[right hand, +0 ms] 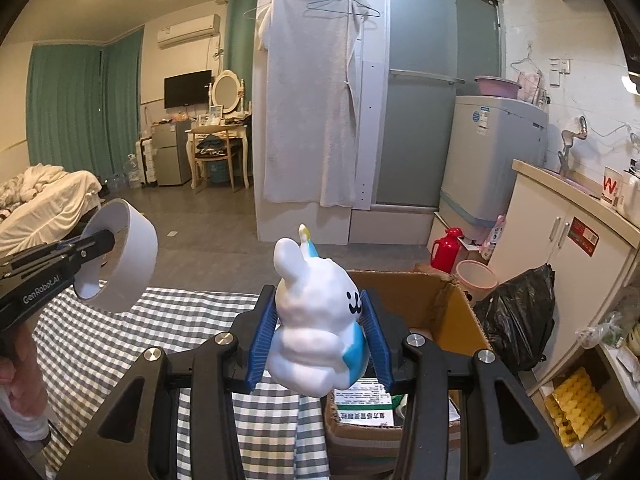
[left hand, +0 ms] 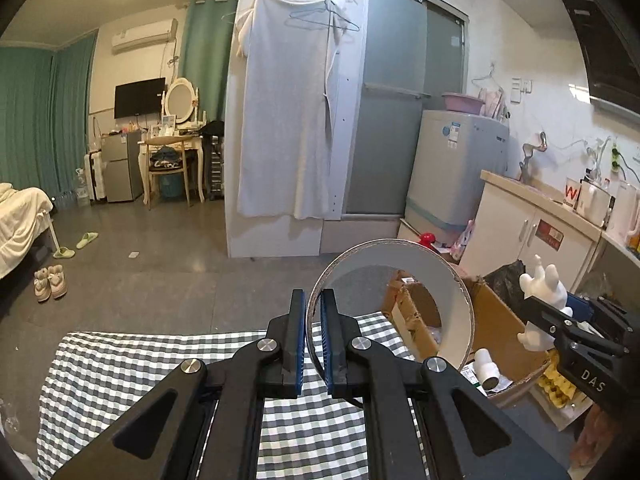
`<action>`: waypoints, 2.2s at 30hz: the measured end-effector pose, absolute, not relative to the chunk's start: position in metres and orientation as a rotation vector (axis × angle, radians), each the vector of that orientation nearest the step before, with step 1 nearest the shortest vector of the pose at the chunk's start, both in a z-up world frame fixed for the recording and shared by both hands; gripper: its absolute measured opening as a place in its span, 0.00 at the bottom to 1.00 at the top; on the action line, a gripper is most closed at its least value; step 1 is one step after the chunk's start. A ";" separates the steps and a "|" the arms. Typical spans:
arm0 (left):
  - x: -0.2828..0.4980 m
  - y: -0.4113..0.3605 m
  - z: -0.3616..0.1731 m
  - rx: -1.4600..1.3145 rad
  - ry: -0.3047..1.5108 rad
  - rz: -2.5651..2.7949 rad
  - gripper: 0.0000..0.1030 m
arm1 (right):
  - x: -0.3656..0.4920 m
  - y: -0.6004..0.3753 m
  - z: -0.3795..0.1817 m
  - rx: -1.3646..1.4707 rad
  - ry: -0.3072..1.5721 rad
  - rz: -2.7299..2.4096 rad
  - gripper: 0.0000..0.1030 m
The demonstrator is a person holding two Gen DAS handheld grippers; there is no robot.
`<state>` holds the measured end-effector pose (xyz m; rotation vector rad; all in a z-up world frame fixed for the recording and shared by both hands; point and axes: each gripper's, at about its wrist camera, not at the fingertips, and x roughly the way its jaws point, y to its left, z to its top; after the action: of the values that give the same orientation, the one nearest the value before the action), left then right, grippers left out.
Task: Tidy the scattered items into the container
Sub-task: 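Carry the tape roll with the left tool while the right tool carries the bunny to the box, then open the right tool to drop the bunny while the left tool releases the tape roll into the box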
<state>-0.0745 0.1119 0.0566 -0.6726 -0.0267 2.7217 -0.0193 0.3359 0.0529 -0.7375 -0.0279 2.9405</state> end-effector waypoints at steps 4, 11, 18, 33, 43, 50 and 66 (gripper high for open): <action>-0.079 0.124 0.054 -0.685 -0.017 2.703 0.07 | -0.017 0.345 0.050 -0.731 -0.022 2.916 0.41; -0.085 0.153 0.054 -0.683 0.000 2.677 0.07 | -0.013 0.370 0.048 -0.733 -0.010 2.860 0.41; -0.087 0.190 0.051 -0.686 0.037 2.620 0.07 | -0.005 0.397 0.045 -0.732 0.017 2.801 0.41; -0.083 0.260 0.040 -0.678 0.122 2.522 0.07 | 0.003 0.450 0.036 -0.759 0.067 2.690 0.41; -0.104 0.312 0.016 -0.766 0.162 2.432 0.07 | -0.024 0.477 0.005 -0.890 0.088 2.665 0.41; -0.121 0.342 -0.012 -0.845 0.229 2.405 0.07 | -0.049 0.497 -0.029 -1.021 0.149 2.622 0.41; -0.147 0.392 -0.071 -1.008 0.324 2.295 0.07 | -0.078 0.514 -0.084 -1.228 0.170 2.538 0.41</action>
<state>-0.1470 0.3925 -0.0706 -1.0081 0.3239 2.2955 -0.0779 0.5143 -0.0843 -1.2277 0.1700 2.5376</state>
